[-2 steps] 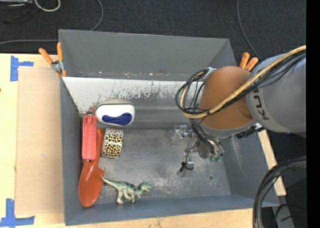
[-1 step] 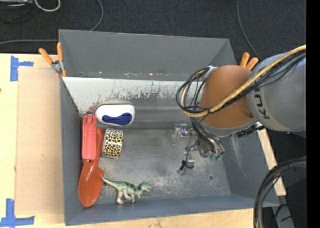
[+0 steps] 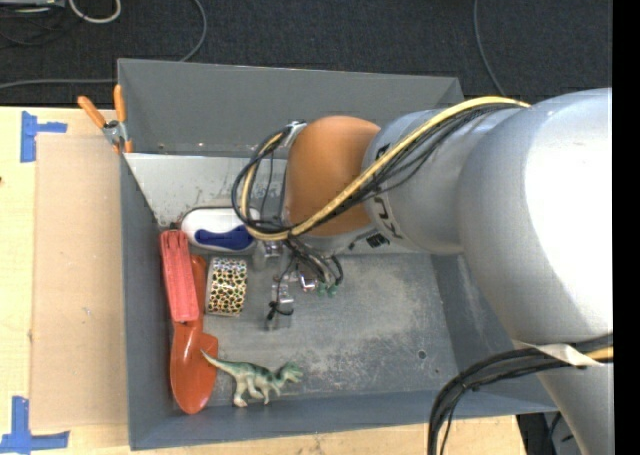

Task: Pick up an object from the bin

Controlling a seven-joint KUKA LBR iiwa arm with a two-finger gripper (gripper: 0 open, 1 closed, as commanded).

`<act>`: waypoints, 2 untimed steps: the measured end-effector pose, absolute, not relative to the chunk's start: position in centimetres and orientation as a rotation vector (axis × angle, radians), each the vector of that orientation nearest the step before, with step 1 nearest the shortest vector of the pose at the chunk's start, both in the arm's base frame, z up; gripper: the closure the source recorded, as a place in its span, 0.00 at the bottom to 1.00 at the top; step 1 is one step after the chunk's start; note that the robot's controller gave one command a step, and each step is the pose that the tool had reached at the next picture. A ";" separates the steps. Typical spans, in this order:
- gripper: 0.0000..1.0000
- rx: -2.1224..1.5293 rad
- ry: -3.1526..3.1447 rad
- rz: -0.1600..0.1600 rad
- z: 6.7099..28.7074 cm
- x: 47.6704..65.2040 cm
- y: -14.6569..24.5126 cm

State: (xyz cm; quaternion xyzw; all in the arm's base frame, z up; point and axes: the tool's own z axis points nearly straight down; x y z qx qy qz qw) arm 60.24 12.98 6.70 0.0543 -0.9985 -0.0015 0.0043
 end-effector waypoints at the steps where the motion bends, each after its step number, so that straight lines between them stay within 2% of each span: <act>1: 0.00 0.390 -3.112 0.005 15.3 49.8 11.0; 2: 0.00 0.389 -3.111 -0.004 9.9 59.1 18.6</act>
Offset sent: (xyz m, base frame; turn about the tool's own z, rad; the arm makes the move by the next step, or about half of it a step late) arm -0.0117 0.0560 0.0330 -0.1406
